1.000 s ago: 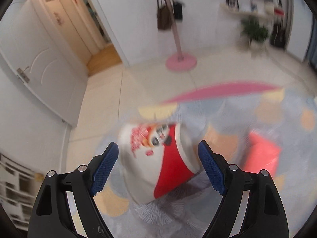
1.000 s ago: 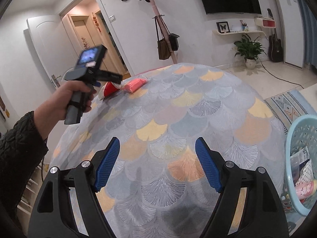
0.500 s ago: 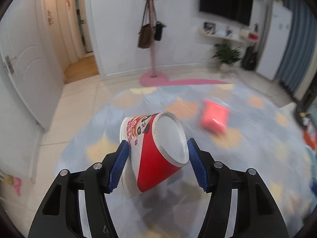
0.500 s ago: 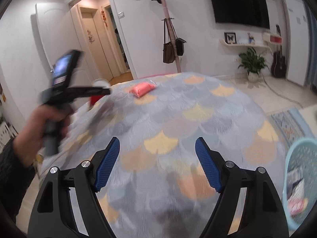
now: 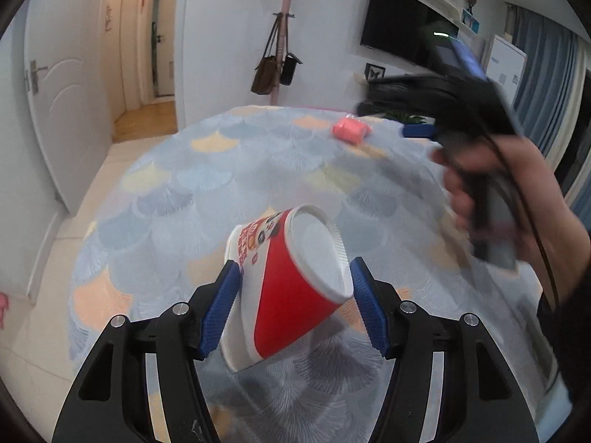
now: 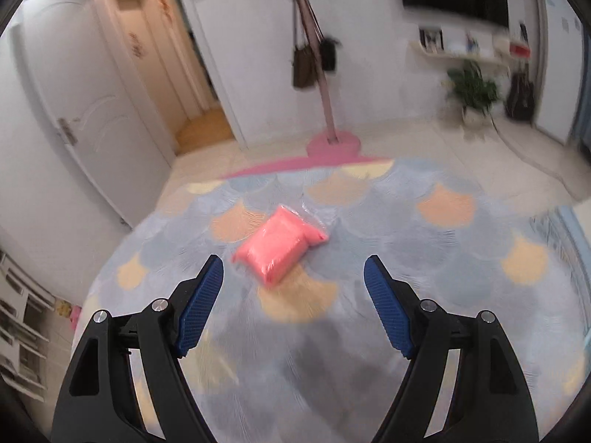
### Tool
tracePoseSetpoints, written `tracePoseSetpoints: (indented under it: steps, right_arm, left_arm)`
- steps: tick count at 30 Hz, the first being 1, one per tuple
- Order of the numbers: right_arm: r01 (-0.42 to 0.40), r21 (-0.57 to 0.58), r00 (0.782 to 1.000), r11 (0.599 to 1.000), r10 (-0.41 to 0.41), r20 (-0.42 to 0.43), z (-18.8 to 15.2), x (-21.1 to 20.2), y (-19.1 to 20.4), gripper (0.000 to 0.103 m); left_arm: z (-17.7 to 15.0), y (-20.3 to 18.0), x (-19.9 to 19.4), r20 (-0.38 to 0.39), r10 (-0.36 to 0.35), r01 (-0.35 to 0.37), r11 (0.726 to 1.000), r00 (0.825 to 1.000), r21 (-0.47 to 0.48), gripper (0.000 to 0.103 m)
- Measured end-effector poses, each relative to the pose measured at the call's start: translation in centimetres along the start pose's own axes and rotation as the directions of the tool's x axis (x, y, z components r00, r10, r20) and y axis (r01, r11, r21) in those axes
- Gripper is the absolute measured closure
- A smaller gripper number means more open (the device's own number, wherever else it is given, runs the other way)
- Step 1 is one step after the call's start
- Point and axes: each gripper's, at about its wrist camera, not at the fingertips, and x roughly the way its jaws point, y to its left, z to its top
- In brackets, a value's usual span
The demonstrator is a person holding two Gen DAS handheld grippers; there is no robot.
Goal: Collect trash
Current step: 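Grasp the pink plastic-wrapped bag on the table with the right tool, then lift the paper cup and pink bag and carry both over the blue basket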
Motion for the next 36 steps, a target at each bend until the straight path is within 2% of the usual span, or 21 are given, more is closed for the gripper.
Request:
tracePoseSetpoints:
  steps: [3, 5, 8, 10, 15, 22, 25, 30, 33, 36]
  right_arm:
    - [0.045, -0.015, 0.999, 0.999, -0.045, -0.017, 0.4, 2.3, 1.0, 0.028]
    - [0.128, -0.103, 0.992, 0.986, -0.126, 0.023, 0.5, 3.2, 2.2, 0.028]
    - [0.198, -0.164, 0.980, 0.966, -0.198, 0.019, 0.5, 3.8, 3.2, 0.028]
    - [0.219, -0.169, 0.976, 0.961, -0.217, 0.031, 0.3, 3.5, 3.3, 0.040]
    - [0.190, -0.149, 0.982, 0.970, -0.187, 0.036, -1.5, 1.5, 1.5, 0.047]
    - [0.039, -0.081, 0.999, 0.996, -0.038, 0.005, -7.9, -5.7, -2.3, 0.047]
    - [0.024, -0.052, 0.998, 0.998, -0.021, 0.063, -11.2, -10.5, -4.3, 0.047]
    - [0.117, -0.043, 0.975, 0.992, -0.107, 0.193, -16.5, -17.0, -6.8, 0.047]
    - [0.125, -0.055, 0.966, 0.991, -0.109, 0.235, -19.1, -19.3, -7.4, 0.047]
    - [0.137, -0.114, 0.956, 0.984, -0.101, 0.275, -21.1, -21.0, -7.2, 0.047]
  left_arm:
    - [0.3, 0.8, 0.3, 0.001, -0.023, 0.023, 0.999, 1.000, -0.034, 0.042]
    - [0.4, 1.2, 0.3, -0.004, -0.033, 0.033, 0.998, 0.999, -0.047, 0.040]
    - [0.2, 0.8, 0.6, -0.022, -0.014, 0.013, 1.000, 1.000, -0.027, 0.040]
    - [0.1, 0.5, 0.5, -0.022, -0.001, 0.001, 1.000, 1.000, -0.017, 0.040]
    - [0.0, 1.0, 0.3, -0.015, -0.021, 0.021, 0.999, 1.000, -0.038, 0.040]
    - [-0.3, 0.6, 0.2, -0.010, -0.001, 0.001, 1.000, 1.000, -0.031, 0.040]
    - [-0.7, 0.3, -0.4, 0.002, 0.029, -0.029, 0.999, 1.000, -0.042, 0.040]
    - [-2.2, -1.0, -2.4, 0.040, 0.010, -0.006, 0.996, 0.999, -0.093, 0.040]
    - [-3.2, -3.1, -3.7, 0.067, 0.035, -0.033, 0.999, 0.997, -0.043, 0.041]
    - [-4.0, -4.9, -5.1, 0.100, 0.056, -0.055, 0.998, 0.993, -0.008, 0.040]
